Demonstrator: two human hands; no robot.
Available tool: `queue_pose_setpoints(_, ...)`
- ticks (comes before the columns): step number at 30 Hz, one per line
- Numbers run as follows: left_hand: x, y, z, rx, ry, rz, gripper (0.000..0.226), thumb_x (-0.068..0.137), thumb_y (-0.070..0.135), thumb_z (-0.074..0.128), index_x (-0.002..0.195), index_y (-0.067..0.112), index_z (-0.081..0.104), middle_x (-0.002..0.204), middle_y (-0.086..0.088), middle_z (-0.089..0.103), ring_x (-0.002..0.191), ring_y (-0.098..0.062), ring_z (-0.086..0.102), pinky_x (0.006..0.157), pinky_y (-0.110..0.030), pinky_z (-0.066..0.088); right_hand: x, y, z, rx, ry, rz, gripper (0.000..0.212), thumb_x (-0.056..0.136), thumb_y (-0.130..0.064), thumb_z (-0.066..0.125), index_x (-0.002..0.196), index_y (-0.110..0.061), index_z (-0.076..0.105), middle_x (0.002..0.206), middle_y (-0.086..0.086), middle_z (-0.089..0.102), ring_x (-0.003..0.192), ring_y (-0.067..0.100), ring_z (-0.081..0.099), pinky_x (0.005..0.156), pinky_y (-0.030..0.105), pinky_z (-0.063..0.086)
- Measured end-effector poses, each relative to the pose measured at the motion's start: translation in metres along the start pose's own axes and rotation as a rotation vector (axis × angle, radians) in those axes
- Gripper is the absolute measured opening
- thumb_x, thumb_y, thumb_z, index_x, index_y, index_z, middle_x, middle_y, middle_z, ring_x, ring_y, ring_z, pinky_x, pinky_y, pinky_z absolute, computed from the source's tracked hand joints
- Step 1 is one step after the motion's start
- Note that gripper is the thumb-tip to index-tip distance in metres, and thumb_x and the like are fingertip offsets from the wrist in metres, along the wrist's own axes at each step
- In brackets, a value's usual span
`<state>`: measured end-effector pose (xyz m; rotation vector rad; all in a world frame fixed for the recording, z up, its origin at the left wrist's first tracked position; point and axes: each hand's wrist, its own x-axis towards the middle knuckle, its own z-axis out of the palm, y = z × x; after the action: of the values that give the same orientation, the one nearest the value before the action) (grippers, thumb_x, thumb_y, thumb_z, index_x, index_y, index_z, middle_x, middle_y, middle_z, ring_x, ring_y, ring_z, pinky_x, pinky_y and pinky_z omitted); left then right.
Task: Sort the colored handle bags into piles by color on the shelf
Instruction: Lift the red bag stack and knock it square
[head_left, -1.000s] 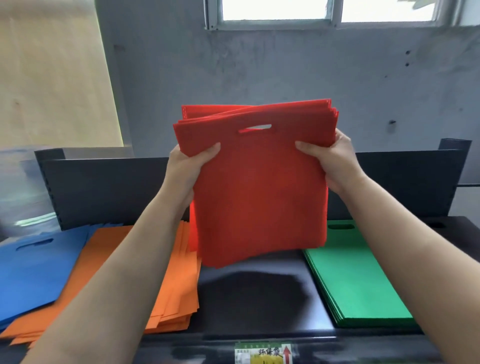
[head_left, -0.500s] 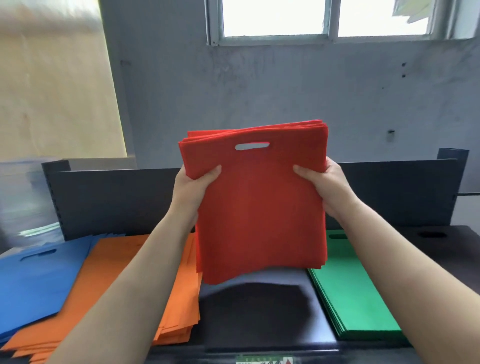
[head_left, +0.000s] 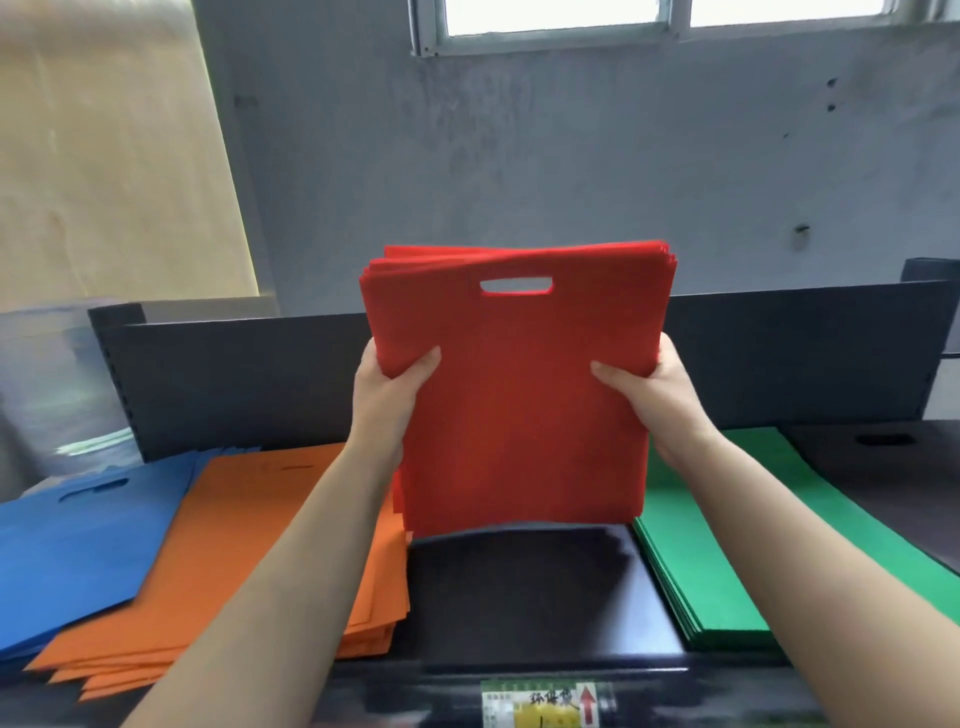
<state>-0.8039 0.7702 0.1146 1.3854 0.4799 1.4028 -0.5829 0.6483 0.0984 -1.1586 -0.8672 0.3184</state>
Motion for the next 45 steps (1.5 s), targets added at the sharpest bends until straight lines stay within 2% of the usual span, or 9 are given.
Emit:
queue_pose_setpoints(4,-0.026,-0.031,-0.005,-0.032,-0.026,-0.181,0.024,0.081,0.015,0.073,0.101,0.025,0.063,0.098,0.004,0.072,0.089,-0.01,0.069,0.072,-0.022,0.053,-0.025,0.03,-0.003,-0.226,0.118,0.036,0.041,0.073,-0.017,0.081,0.106,-0.02,0.055,0.103,0.001,0.067,0.097,0.021,0.064,0.089,0.042,0.051)
queue_pose_setpoints(10,-0.009,-0.018,0.002,0.018,0.048,-0.019,0.016,0.086,0.019,0.068,0.1,0.027,0.065,0.099,0.003,0.072,0.095,-0.016,0.068,0.083,-0.031,0.054,-0.017,0.01,0.013,-0.288,0.245,-0.189,0.033,0.077,-0.017,0.076,0.099,-0.022,0.052,0.083,-0.018,0.059,0.075,0.004,0.059,0.068,0.016,0.044)
queue_pose_setpoints(14,-0.015,-0.038,-0.005,0.099,0.073,-0.063,0.025,0.082,0.015,0.072,0.098,0.031,0.061,0.093,0.015,0.071,0.091,-0.007,0.067,0.072,-0.016,0.052,-0.016,0.018,0.007,-0.324,0.134,-0.04,0.044,0.074,-0.015,0.077,0.11,-0.021,0.052,0.094,-0.008,0.064,0.09,0.013,0.063,0.08,0.032,0.05)
queue_pose_setpoints(19,-0.027,-0.066,-0.015,0.418,0.05,-0.074,0.024,0.083,0.012,0.071,0.107,0.011,0.064,0.105,-0.006,0.067,0.094,-0.017,0.061,0.081,-0.027,0.045,-0.026,0.039,-0.003,-0.339,0.05,0.084,0.035,0.081,-0.006,0.069,0.108,-0.019,0.051,0.103,0.005,0.064,0.101,0.027,0.062,0.091,0.046,0.049)
queue_pose_setpoints(22,-0.022,-0.054,-0.01,0.445,0.071,0.055,0.018,0.086,0.012,0.068,0.103,0.008,0.067,0.097,-0.004,0.068,0.091,-0.018,0.062,0.078,-0.029,0.045,-0.019,0.024,-0.002,-0.326,0.091,-0.022,0.031,0.082,-0.005,0.066,0.103,-0.023,0.051,0.095,-0.003,0.065,0.093,0.02,0.063,0.088,0.043,0.051)
queue_pose_setpoints(27,-0.017,-0.042,-0.009,0.412,0.09,0.153,0.005,0.086,0.024,0.069,0.087,0.028,0.066,0.084,0.017,0.067,0.079,0.002,0.062,0.072,-0.022,0.048,-0.013,0.007,-0.001,-0.31,0.115,-0.117,0.034,0.082,-0.01,0.069,0.102,-0.031,0.052,0.089,-0.019,0.061,0.084,0.003,0.061,0.081,0.029,0.049)
queue_pose_setpoints(32,-0.031,-0.061,-0.009,0.399,0.052,0.014,0.01,0.083,0.019,0.072,0.085,0.027,0.067,0.081,0.012,0.068,0.087,-0.014,0.066,0.079,-0.03,0.049,-0.037,0.04,-0.006,-0.403,0.059,0.052,0.046,0.08,-0.008,0.07,0.119,-0.019,0.047,0.098,-0.003,0.061,0.096,0.021,0.06,0.081,0.031,0.047)
queue_pose_setpoints(37,-0.018,-0.037,0.005,0.376,0.077,0.147,0.012,0.083,0.02,0.072,0.077,0.028,0.067,0.074,0.016,0.068,0.076,-0.011,0.066,0.07,-0.03,0.051,-0.032,0.03,-0.01,-0.363,0.123,-0.079,0.047,0.077,-0.005,0.072,0.117,-0.017,0.051,0.093,-0.01,0.06,0.093,0.017,0.06,0.084,0.031,0.048)
queue_pose_setpoints(45,-0.035,-0.045,0.001,-0.027,-0.025,-0.293,0.008,0.087,0.007,0.065,0.091,0.013,0.068,0.077,0.0,0.074,0.069,-0.014,0.071,0.057,-0.023,0.055,-0.034,0.042,-0.021,-0.501,-0.03,0.081,0.047,0.076,-0.009,0.074,0.115,-0.022,0.051,0.101,-0.007,0.062,0.098,0.016,0.06,0.084,0.029,0.047)
